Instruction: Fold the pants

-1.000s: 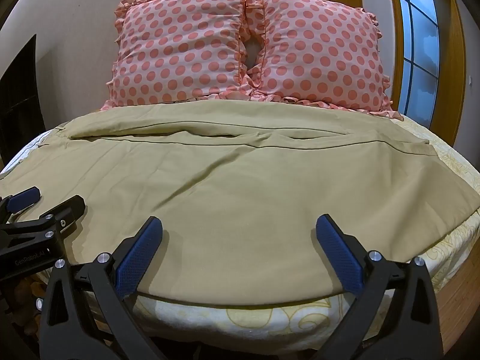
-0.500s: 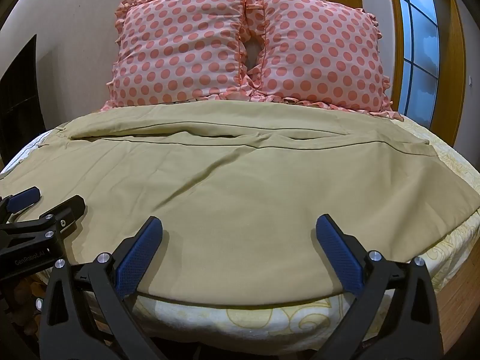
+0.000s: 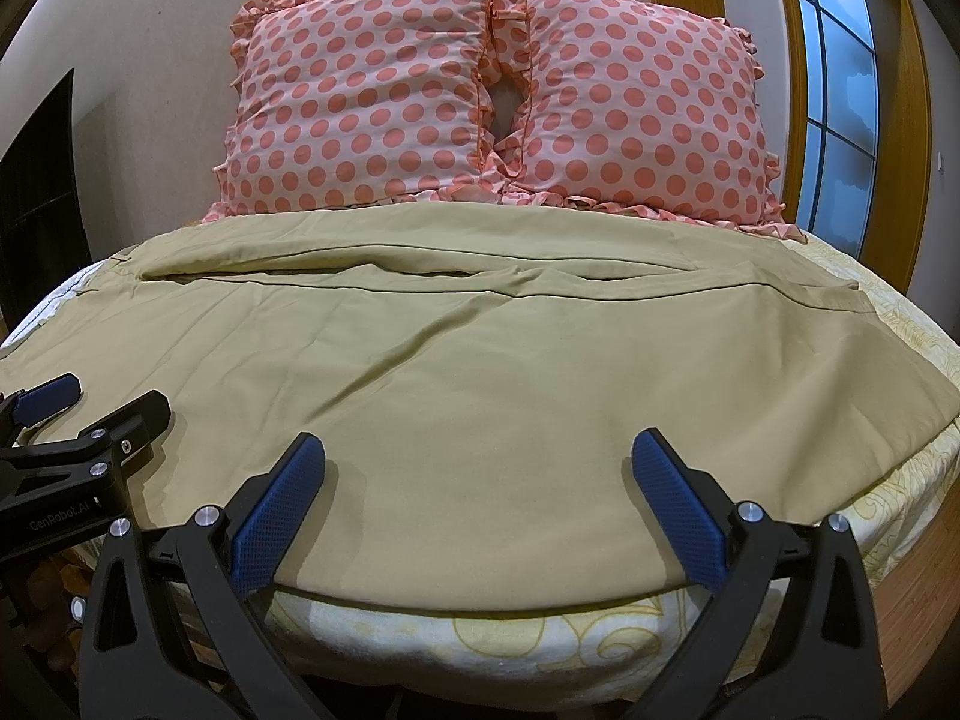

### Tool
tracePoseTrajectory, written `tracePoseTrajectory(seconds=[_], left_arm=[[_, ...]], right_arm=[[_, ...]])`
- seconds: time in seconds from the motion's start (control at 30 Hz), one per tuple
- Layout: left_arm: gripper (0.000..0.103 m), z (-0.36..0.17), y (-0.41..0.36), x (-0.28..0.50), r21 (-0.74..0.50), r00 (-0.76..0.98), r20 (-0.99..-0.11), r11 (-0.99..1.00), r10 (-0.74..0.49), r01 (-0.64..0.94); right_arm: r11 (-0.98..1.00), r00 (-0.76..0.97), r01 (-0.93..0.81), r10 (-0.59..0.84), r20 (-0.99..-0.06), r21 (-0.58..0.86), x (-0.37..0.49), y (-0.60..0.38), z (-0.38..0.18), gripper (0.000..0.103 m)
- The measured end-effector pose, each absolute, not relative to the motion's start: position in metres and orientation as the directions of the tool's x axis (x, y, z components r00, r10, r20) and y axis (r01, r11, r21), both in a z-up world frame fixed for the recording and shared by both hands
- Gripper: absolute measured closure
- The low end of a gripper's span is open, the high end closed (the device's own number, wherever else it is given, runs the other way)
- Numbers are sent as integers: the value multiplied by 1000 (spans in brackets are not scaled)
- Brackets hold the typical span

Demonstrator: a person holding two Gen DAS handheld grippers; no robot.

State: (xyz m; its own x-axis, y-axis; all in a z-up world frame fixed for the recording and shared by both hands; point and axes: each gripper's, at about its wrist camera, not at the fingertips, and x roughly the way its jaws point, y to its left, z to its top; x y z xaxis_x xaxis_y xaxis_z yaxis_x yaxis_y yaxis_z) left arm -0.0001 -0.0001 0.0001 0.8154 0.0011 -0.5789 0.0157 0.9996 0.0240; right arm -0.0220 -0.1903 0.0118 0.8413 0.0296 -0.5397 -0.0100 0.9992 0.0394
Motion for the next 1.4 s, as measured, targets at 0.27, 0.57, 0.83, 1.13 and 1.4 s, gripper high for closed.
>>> tracePoseTrajectory(seconds=[0.27,0.57,0.83,1.13,1.4], left_arm=[[2,0,0,0,24,816,-578,1000,1,16],[2,0,0,0,24,816,-578,1000,1,16],[2,0,0,0,25,816,-578,1000,1,16],[2,3,3,5,21,797,-604,999,-14,34],[2,35,44,23,-64,804,-594,996,14,-64]], right_arm=[[999,842,-10,30,-539,39,-22,-190,12,1],[999,842,-10,30,-538,39,-22,-190,12,1],[999,843,-17,36,-536,40,-24,-187,8,1],[994,807,-71,103,-581,78,-3,-220,36,1],[958,763,268,-149,-629,98,132,-365,103,1]])
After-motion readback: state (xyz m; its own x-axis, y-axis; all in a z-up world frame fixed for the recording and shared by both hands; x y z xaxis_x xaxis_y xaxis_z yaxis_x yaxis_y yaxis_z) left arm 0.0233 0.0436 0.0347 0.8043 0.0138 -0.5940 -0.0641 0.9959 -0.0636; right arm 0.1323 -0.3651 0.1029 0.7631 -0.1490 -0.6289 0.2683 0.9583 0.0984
